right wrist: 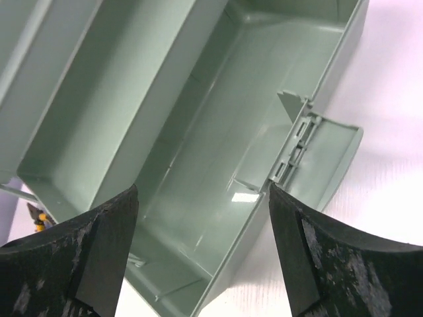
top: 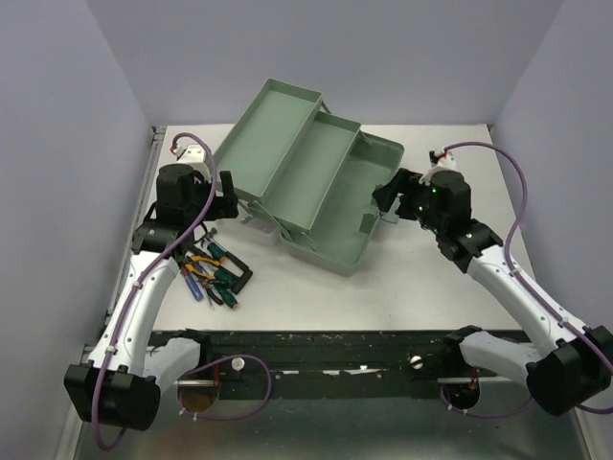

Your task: Pack the tool kit

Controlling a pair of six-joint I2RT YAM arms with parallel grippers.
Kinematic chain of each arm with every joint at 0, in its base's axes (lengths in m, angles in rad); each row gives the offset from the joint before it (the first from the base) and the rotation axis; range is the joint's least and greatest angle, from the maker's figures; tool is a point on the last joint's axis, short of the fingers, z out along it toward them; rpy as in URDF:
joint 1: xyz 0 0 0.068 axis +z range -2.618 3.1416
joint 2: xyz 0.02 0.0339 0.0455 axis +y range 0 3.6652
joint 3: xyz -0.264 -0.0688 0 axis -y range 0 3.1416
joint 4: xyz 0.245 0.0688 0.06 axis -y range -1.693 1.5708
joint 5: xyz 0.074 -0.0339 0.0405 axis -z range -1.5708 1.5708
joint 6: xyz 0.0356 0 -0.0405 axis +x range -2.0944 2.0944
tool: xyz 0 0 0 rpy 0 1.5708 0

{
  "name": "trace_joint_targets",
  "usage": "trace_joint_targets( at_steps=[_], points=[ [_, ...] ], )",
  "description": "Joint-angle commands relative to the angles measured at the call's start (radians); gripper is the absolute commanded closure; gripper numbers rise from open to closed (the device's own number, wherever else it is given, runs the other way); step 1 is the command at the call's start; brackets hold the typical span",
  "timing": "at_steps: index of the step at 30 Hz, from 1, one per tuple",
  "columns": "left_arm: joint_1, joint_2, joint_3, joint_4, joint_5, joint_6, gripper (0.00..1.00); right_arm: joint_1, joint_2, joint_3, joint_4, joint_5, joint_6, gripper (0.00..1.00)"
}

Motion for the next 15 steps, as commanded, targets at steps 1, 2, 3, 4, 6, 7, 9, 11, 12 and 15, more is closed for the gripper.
trace_joint_targets(
  at_steps=[1, 2, 3, 4, 6, 7, 9, 11, 12, 15],
  points=[
    [0.014, 0.042, 0.026, 0.063, 0.126, -0.035, 0.01, 0.079, 0.095, 0.053, -0.210, 0.211, -0.017, 0.14],
    [0.014, 0.048, 0.018, 0.083, 0.141, -0.041, 0.01, 0.089, 0.115, 0.062, -0.227, 0.213, -0.011, 0.15],
    [0.014, 0.050, 0.009, 0.102, 0.160, -0.042, 0.01, 0.093, 0.135, 0.070, -0.236, 0.210, -0.011, 0.15],
    [0.014, 0.053, 0.003, 0.125, 0.178, -0.042, 0.01, 0.098, 0.151, 0.071, -0.247, 0.205, -0.011, 0.16],
    [0.014, 0.071, -0.003, 0.152, 0.221, -0.048, 0.02, 0.106, 0.171, 0.067, -0.247, 0.187, -0.007, 0.18],
    [0.014, 0.086, -0.002, 0.162, 0.235, -0.055, 0.03, 0.109, 0.178, 0.060, -0.245, 0.172, -0.005, 0.19],
    [0.014, 0.109, -0.006, 0.181, 0.258, -0.073, 0.04, 0.115, 0.192, 0.048, -0.236, 0.146, -0.002, 0.20],
    [0.012, 0.123, -0.017, 0.221, 0.275, -0.091, 0.04, 0.118, 0.203, 0.031, -0.213, 0.115, -0.001, 0.20],
    [0.014, 0.126, -0.023, 0.241, 0.285, -0.104, 0.04, 0.118, 0.206, 0.022, -0.202, 0.101, 0.003, 0.20],
    [0.014, 0.166, -0.028, 0.290, 0.315, -0.136, 0.05, 0.118, 0.229, 0.013, -0.182, 0.077, 0.001, 0.23]
  ],
)
